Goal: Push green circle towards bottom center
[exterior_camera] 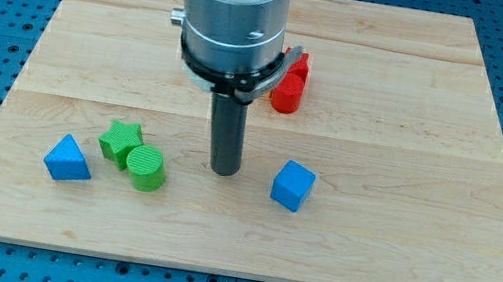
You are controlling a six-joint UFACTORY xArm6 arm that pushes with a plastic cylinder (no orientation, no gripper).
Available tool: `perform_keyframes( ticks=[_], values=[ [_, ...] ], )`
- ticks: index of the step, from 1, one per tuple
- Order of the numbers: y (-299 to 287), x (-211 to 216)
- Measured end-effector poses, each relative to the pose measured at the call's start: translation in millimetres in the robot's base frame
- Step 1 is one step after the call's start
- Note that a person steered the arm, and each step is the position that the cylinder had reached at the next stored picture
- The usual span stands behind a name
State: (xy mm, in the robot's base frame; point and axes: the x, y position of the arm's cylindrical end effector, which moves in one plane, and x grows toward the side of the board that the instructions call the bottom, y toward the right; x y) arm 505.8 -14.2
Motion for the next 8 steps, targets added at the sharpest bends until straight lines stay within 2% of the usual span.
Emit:
perform_keyframes(
  ticks=[1, 2, 3, 4, 5, 6, 7, 8],
  values=[
    [77, 13],
    [37, 37],
    [35, 55],
    [99, 38],
    [139, 37],
    [79, 56],
    [-30, 87],
    [-125, 52]
  ],
)
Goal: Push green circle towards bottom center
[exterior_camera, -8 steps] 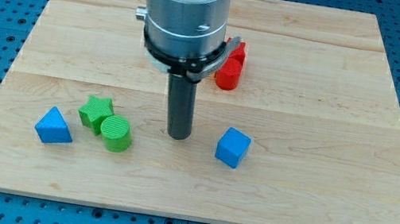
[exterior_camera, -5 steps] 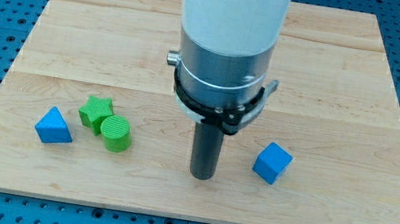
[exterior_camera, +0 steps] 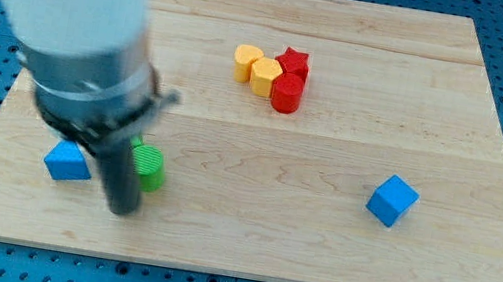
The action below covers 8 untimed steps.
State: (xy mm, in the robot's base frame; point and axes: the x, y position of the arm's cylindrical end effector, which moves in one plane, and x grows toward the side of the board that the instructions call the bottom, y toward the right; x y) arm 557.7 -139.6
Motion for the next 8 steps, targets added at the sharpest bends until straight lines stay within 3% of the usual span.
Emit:
perform_keyframes(
  ticks=[1, 3, 4, 6, 8],
  values=[
    [13, -30],
    [106, -36],
    [47, -46],
    [121, -71],
    [154, -81]
  ],
)
